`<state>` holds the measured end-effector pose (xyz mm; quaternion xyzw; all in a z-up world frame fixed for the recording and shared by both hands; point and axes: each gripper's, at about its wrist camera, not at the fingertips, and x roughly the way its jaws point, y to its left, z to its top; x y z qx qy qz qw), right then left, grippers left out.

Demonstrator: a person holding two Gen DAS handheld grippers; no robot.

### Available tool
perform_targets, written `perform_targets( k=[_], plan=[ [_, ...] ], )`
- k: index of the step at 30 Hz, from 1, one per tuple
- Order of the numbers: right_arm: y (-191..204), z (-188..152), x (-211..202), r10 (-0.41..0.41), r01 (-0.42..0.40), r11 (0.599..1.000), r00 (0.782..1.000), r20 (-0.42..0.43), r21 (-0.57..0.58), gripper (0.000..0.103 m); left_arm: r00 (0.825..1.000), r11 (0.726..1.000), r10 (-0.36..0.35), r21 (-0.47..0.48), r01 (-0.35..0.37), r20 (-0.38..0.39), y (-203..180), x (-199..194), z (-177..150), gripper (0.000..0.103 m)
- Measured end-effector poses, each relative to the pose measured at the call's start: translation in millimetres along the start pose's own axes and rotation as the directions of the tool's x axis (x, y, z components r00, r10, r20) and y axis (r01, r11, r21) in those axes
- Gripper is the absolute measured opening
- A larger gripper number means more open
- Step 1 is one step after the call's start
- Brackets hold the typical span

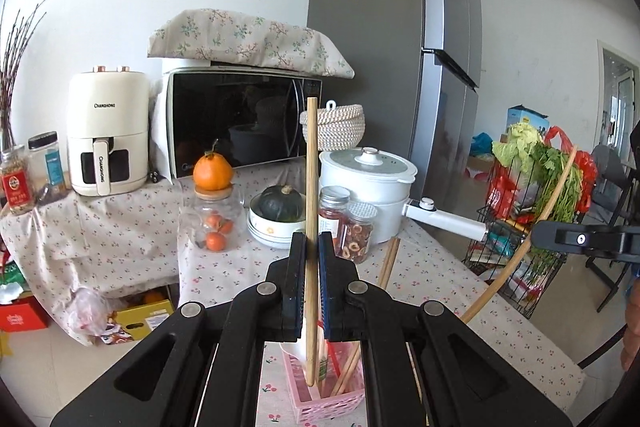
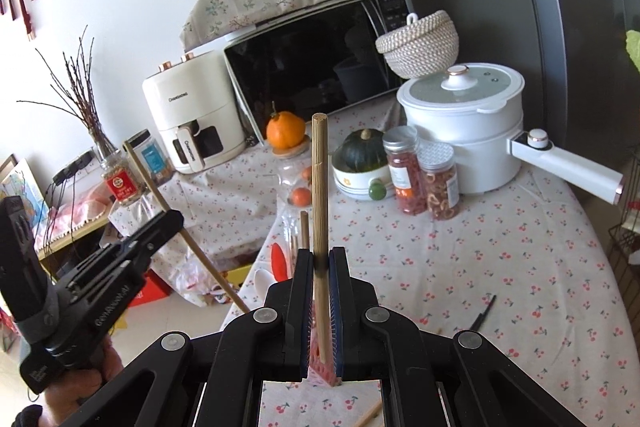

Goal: Organize utensils
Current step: 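Lower the left gripper's chopstick into the pink basket and open it while the right carries its chopstick, then lower the wooden chopstick into the pink basket and open the right gripper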

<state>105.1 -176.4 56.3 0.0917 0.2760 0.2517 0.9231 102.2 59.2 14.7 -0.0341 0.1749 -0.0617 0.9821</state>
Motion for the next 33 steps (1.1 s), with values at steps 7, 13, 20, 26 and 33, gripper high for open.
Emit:
perform_targets(
  k=[7, 13, 20, 26, 33],
  plan=[
    [5, 4, 3, 0.031, -0.031, 0.999, 0.999, 0.017, 0.009, 0.006, 0.996, 0.999, 0.028, 0.022, -0.026, -0.089, 0, 25, -15, 0.007],
    [7, 4, 11, 0.054, -0.055, 0.998, 0.998, 0.018, 0.032, 0.006, 0.977, 0.998, 0.032, -0.041, -0.042, -0.212, 14, 32, -22, 0.060],
    [13, 3, 29, 0.051, -0.051, 0.998, 0.999, -0.005, 0.040, 0.006, 0.947, 0.994, 0.040, -0.082, -0.070, -0.320, 30, 13, -33, 0.077],
    [21, -1, 57, 0.020, -0.018, 1.000, 0.997, -0.071, 0.021, 0.006, 0.902, 0.983, 0.000, -0.165, -0.079, -0.432, 53, 9, -53, 0.078],
    [30, -10, 92, 0.005, -0.002, 1.000, 0.988, -0.153, 0.020, 0.008, 0.887, 0.982, -0.011, -0.171, -0.076, -0.462, 57, 9, -59, 0.078]
  ],
)
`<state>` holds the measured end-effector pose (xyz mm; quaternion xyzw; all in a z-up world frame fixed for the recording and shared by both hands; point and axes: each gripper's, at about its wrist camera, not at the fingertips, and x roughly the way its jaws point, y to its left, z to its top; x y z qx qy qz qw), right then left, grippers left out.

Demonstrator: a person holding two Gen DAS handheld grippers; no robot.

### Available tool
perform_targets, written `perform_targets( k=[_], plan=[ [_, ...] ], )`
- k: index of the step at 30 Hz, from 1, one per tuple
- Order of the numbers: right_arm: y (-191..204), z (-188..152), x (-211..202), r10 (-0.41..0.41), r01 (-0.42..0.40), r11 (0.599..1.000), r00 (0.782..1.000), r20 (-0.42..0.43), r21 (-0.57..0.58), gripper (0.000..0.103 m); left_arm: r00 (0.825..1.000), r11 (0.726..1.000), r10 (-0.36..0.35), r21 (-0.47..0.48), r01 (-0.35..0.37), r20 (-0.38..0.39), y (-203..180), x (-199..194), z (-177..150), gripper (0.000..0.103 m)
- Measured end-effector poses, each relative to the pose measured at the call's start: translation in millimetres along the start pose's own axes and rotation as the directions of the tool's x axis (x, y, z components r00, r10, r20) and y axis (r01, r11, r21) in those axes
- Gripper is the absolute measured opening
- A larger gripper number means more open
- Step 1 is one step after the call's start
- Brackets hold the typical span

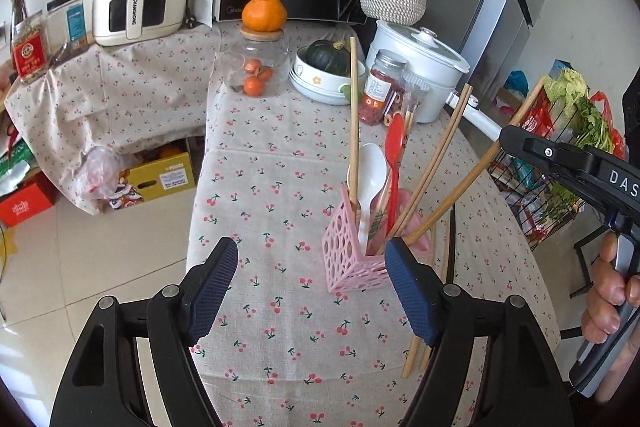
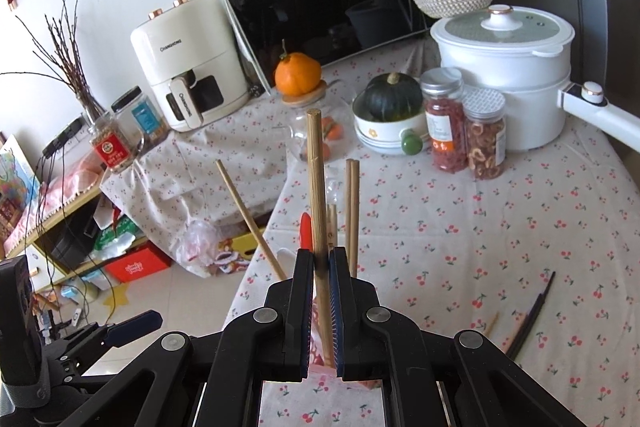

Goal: Organize utensils
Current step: 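Lower the wooden chopstick into the pink basket and open the right gripper, then move the right gripper onto a black chopstick and close it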

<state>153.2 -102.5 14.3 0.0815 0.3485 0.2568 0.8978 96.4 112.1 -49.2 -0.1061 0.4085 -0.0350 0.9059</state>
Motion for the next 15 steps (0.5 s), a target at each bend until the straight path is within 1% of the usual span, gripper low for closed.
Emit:
perform_targets(
  k=[3, 4, 5, 6, 7, 10, 11, 13, 15],
  plan=[
    [0, 1, 6, 0.009, -0.009, 1.000, 1.000, -0.004, 0.025, 0.013, 1.000, 1.000, -0.015, 0.003, 0.015, -0.011, -2, 0, -1, 0.079],
    [-1, 2, 7, 0.016, -0.016, 0.999, 1.000, -0.003, 0.036, 0.022, 1.000, 1.000, -0.017, 0.007, 0.018, -0.014, -4, 0, -2, 0.080],
    [-3, 3, 6, 0.019, -0.019, 0.999, 1.000, 0.005, 0.049, 0.028, 1.000, 1.000, -0.020, 0.012, 0.020, -0.017, -5, 0, -2, 0.080],
    [-5, 4, 3, 0.021, -0.022, 0.998, 1.000, 0.018, 0.062, 0.043, 1.000, 1.000, -0.022, 0.017, 0.022, -0.020, -7, 0, -4, 0.081],
    [-8, 5, -1, 0.022, -0.024, 0.997, 0.999, 0.034, 0.073, 0.054, 0.999, 0.999, -0.024, 0.020, 0.025, -0.023, -8, 0, -5, 0.082],
    [-15, 9, -15, 0.012, -0.018, 0.997, 0.997, 0.072, 0.078, 0.063, 0.999, 0.999, -0.037, 0.024, 0.038, -0.040, -13, 2, -9, 0.084],
    [-18, 9, -20, 0.003, -0.009, 0.997, 0.997, 0.083, 0.077, 0.065, 0.998, 0.999, -0.043, 0.024, 0.044, -0.049, -14, 3, -11, 0.084],
    [-27, 9, -29, -0.024, 0.017, 0.997, 0.995, 0.101, 0.076, 0.075, 0.996, 0.998, -0.056, 0.022, 0.058, -0.070, -19, 7, -16, 0.085],
    [-38, 7, -37, -0.056, 0.047, 0.995, 0.992, 0.112, 0.083, 0.081, 0.993, 0.997, -0.074, 0.023, 0.076, -0.096, -25, 12, -21, 0.085]
  ],
)
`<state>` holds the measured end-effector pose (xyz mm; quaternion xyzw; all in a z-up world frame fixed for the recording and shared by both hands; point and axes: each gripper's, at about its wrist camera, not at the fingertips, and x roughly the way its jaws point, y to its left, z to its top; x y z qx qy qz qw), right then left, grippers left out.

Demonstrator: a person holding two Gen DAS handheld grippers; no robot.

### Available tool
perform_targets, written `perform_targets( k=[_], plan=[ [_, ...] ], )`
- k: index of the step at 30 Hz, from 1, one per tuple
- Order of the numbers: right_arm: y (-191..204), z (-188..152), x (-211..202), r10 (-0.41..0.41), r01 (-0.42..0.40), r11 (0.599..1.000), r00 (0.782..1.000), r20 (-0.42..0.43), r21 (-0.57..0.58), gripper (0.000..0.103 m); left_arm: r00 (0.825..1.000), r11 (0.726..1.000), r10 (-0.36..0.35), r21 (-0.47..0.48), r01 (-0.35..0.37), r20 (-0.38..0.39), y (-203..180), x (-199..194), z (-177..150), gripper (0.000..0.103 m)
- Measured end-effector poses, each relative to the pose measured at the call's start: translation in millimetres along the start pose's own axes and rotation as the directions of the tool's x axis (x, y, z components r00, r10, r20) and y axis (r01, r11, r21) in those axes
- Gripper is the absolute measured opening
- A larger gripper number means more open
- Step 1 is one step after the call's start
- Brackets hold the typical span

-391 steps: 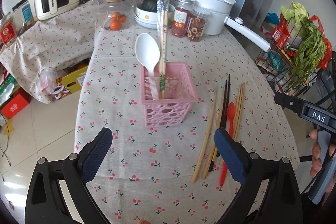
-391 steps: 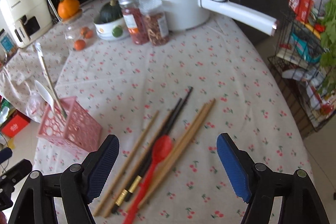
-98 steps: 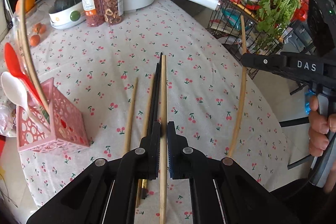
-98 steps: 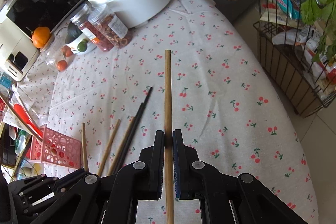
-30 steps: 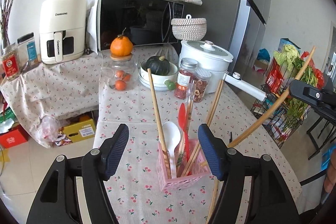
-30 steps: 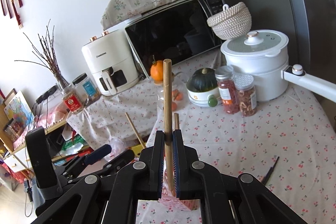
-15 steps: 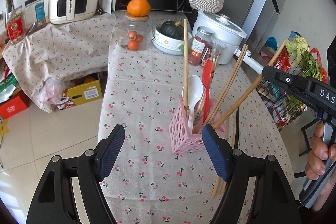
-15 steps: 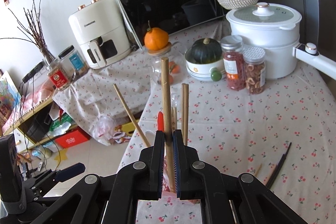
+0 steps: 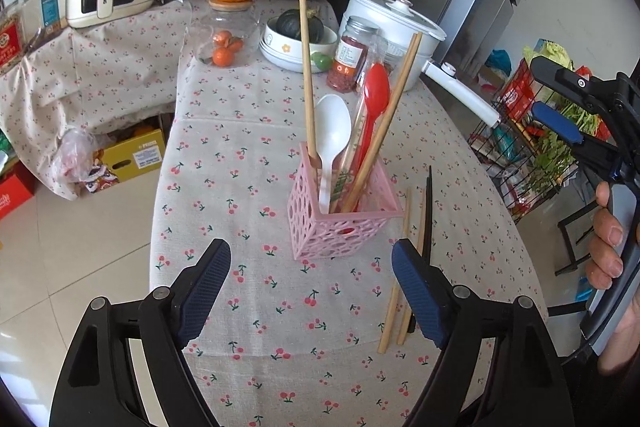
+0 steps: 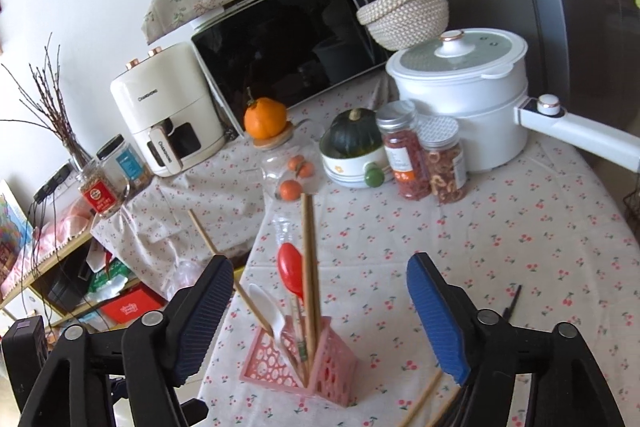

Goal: Organize utensils
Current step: 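Move the right gripper onto a black chopstick and close it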

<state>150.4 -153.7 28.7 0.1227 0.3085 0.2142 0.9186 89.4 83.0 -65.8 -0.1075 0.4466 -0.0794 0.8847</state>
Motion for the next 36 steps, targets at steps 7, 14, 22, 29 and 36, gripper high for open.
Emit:
perform_targets(
  k=[7, 14, 22, 29, 36],
  plan=[
    [-48, -23, 4, -0.147, 0.147, 0.989, 0.987, -0.061, -0.010, 0.088, 0.997, 1.000, -0.004, 0.017, 0.006, -0.078, -20, 25, -13, 0.085],
    [-83, -57, 25, -0.275, 0.263, 0.961, 0.947, -0.168, -0.089, 0.088, 0.991, 0.999, 0.027, 0.049, -0.021, -0.134, -32, 48, -25, 0.085],
    [-116, -87, 57, -0.331, 0.315, 0.944, 0.893, -0.304, -0.104, 0.088, 0.984, 0.997, 0.051, 0.059, -0.041, -0.168, -33, 63, -32, 0.085],
    [-131, -105, 87, -0.345, 0.333, 0.938, 0.849, -0.401, -0.101, 0.088, 0.981, 0.998, 0.053, 0.054, -0.043, -0.187, -29, 69, -33, 0.085],
    [-133, -110, 107, -0.379, 0.353, 0.925, 0.816, -0.436, -0.141, 0.088, 0.979, 0.998, 0.051, 0.055, -0.041, -0.195, -26, 70, -33, 0.085]
  ],
)
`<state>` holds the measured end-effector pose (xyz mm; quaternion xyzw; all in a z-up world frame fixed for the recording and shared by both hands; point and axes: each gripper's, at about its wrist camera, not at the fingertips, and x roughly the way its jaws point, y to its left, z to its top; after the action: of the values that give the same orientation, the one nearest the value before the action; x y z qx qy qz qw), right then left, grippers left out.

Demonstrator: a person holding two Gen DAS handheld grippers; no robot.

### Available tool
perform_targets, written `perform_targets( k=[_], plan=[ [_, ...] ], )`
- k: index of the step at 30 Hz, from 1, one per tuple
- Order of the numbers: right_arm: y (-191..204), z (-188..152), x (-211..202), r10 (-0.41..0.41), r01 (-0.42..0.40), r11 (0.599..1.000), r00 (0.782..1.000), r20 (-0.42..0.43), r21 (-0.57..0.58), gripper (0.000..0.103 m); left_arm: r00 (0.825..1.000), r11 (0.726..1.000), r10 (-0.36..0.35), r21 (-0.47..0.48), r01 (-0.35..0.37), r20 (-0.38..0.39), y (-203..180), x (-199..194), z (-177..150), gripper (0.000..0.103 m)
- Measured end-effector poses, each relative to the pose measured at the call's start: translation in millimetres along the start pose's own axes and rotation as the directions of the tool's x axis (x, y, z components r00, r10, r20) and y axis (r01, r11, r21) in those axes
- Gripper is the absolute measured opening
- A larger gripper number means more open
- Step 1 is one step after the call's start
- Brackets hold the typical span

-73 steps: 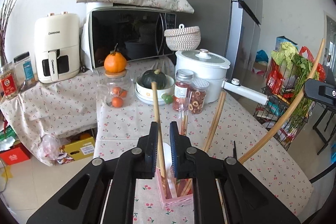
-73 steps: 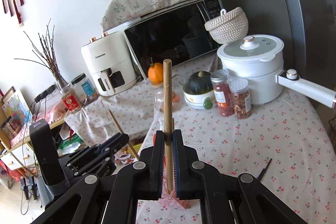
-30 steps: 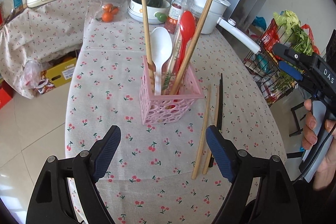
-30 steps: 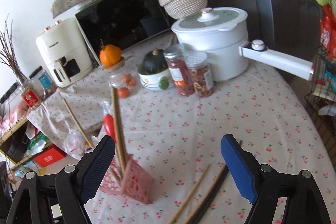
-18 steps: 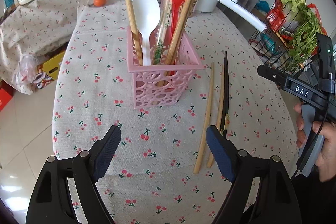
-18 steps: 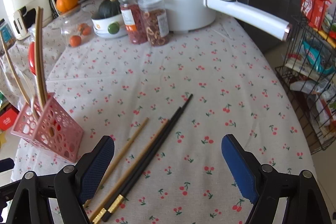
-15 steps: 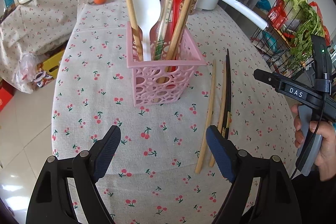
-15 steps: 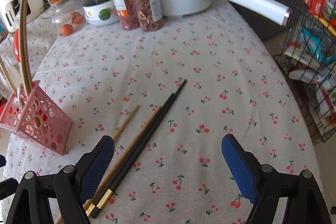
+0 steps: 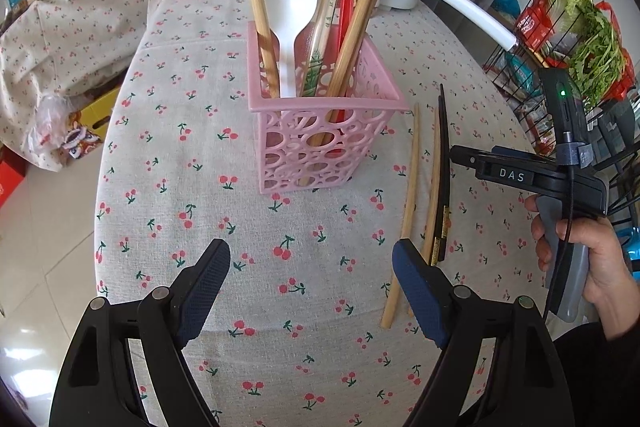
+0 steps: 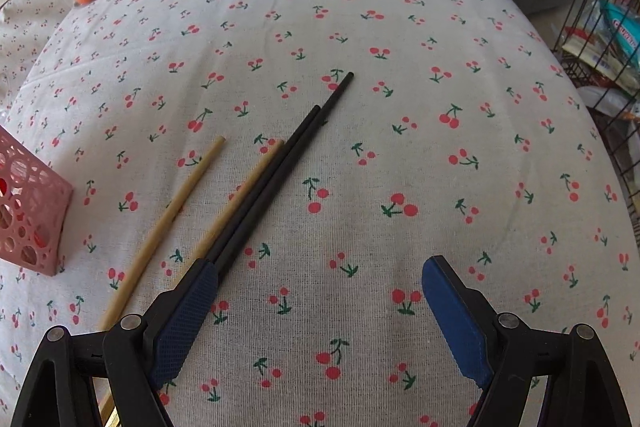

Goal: Organize utensils
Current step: 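Move the right gripper onto a black chopstick and close it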

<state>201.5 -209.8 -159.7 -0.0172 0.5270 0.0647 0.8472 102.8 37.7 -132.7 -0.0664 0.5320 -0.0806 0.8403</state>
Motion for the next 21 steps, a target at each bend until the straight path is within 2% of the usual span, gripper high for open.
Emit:
perform_targets(
  k=[13, 21],
  plan=[
    [11, 6, 10, 0.004, -0.004, 1.000, 0.999, -0.032, -0.003, 0.088, 1.000, 1.000, -0.002, -0.001, 0.002, -0.001, 0, -1, -2, 0.085],
    [1, 6, 10, -0.002, 0.004, 1.000, 0.998, -0.068, 0.026, 0.089, 1.000, 0.999, -0.002, 0.034, 0.002, -0.004, -14, 1, -4, 0.085]
  ],
)
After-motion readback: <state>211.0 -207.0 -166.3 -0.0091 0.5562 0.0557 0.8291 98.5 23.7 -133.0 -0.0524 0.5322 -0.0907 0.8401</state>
